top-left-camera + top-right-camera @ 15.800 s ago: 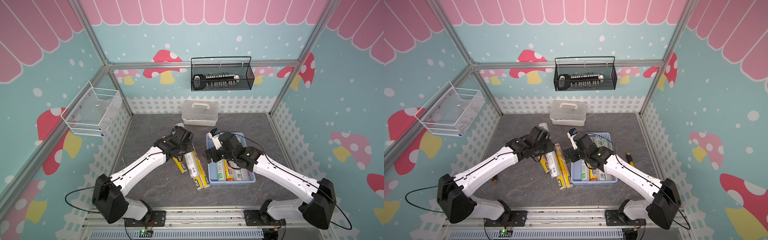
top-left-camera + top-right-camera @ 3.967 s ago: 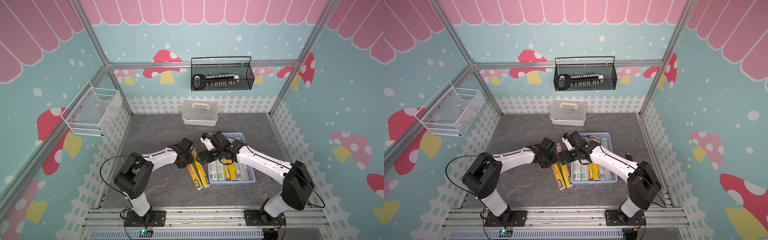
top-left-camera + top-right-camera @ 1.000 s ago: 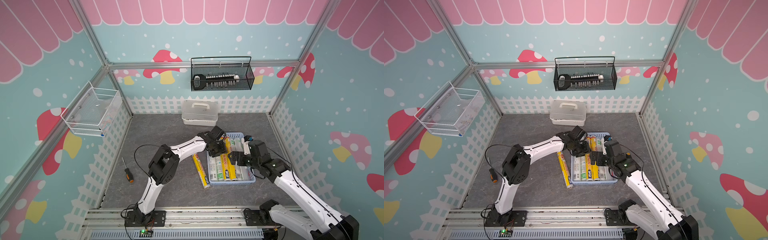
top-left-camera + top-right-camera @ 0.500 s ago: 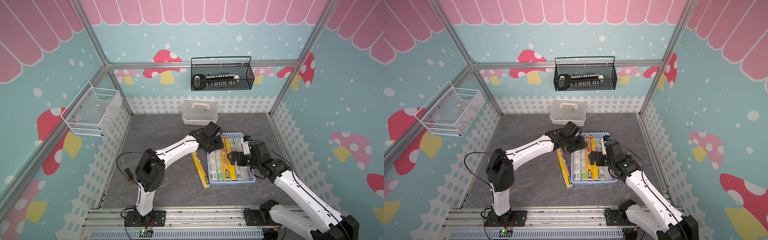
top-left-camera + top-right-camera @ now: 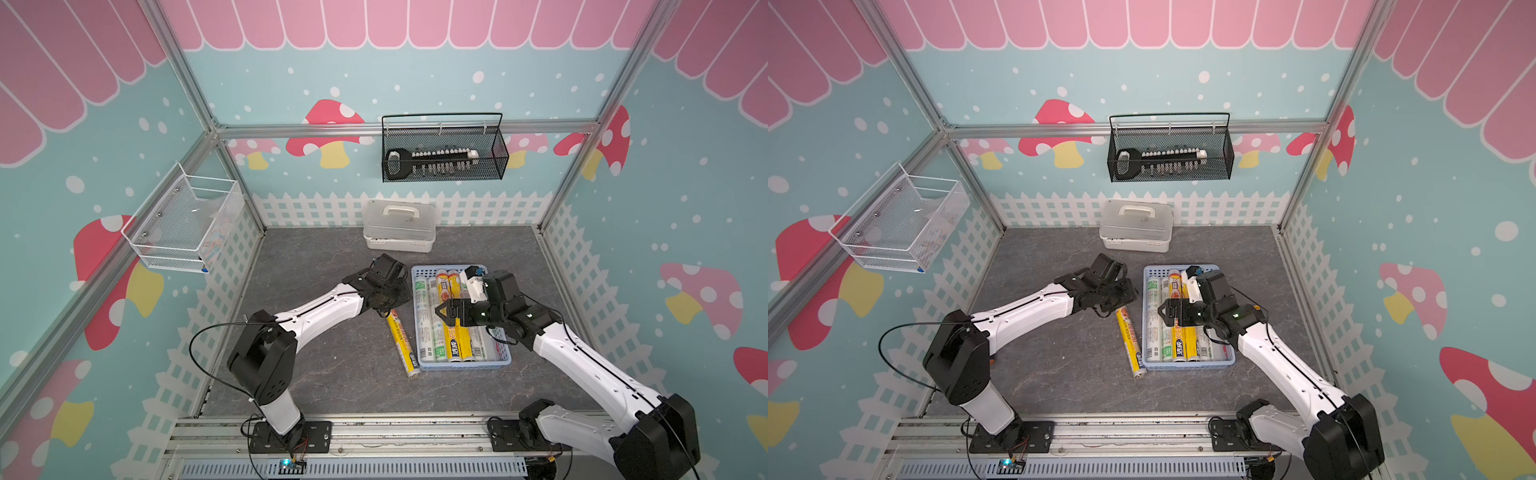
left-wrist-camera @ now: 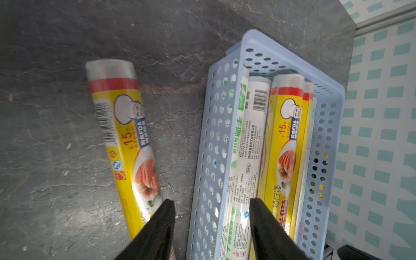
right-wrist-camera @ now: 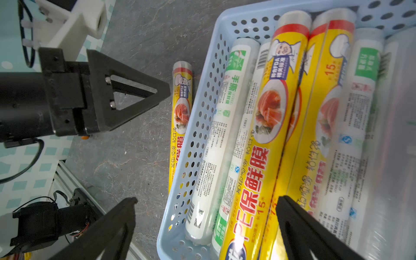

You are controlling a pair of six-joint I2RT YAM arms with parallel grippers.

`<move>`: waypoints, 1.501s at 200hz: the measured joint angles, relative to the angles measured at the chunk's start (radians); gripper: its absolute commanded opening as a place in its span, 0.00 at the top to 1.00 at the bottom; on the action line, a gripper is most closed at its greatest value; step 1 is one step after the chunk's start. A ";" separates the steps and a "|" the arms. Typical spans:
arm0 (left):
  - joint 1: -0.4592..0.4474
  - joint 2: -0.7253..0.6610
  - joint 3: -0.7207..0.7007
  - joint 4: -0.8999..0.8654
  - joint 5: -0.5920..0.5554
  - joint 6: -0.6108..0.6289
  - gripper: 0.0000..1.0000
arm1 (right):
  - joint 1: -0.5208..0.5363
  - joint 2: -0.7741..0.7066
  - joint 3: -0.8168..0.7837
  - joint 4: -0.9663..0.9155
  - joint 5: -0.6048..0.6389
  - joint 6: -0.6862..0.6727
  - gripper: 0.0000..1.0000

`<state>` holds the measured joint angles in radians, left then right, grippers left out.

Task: Put the plastic wrap into the basket
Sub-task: Pick up the plastic wrap from the center of the board.

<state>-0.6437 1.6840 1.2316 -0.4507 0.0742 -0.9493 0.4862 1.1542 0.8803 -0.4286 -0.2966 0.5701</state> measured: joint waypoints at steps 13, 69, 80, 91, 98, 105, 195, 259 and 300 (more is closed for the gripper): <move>0.022 -0.024 -0.047 0.026 0.008 -0.017 0.38 | 0.030 0.030 0.035 0.003 -0.001 -0.012 0.00; 0.047 -0.042 -0.150 0.053 0.026 -0.055 0.35 | 0.143 0.151 0.150 0.008 0.014 -0.042 0.00; 0.047 -0.038 -0.153 0.054 0.029 -0.062 0.35 | 0.159 0.173 0.162 0.006 0.018 -0.046 0.01; 0.047 -0.029 -0.153 0.057 0.032 -0.066 0.35 | 0.171 0.192 0.174 0.000 0.027 -0.050 0.01; 0.047 -0.022 -0.153 0.059 0.033 -0.069 0.35 | 0.178 0.206 0.185 -0.010 0.037 -0.054 0.00; 0.047 -0.011 -0.153 0.059 0.035 -0.071 0.35 | 0.184 0.219 0.195 -0.018 0.047 -0.058 0.01; 0.008 0.115 -0.126 0.003 0.035 -0.095 0.35 | 0.201 0.251 0.217 -0.085 0.148 -0.068 0.00; -0.009 0.170 -0.065 -0.069 0.019 -0.092 0.41 | 0.201 0.251 0.216 -0.088 0.178 -0.068 0.00; -0.012 0.186 -0.044 -0.102 -0.006 -0.083 0.44 | 0.201 0.247 0.215 -0.089 0.193 -0.068 0.01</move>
<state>-0.6559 1.8702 1.1873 -0.5529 0.0681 -1.0325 0.6876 1.4014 1.0950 -0.5171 -0.1040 0.5022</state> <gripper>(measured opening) 0.563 0.995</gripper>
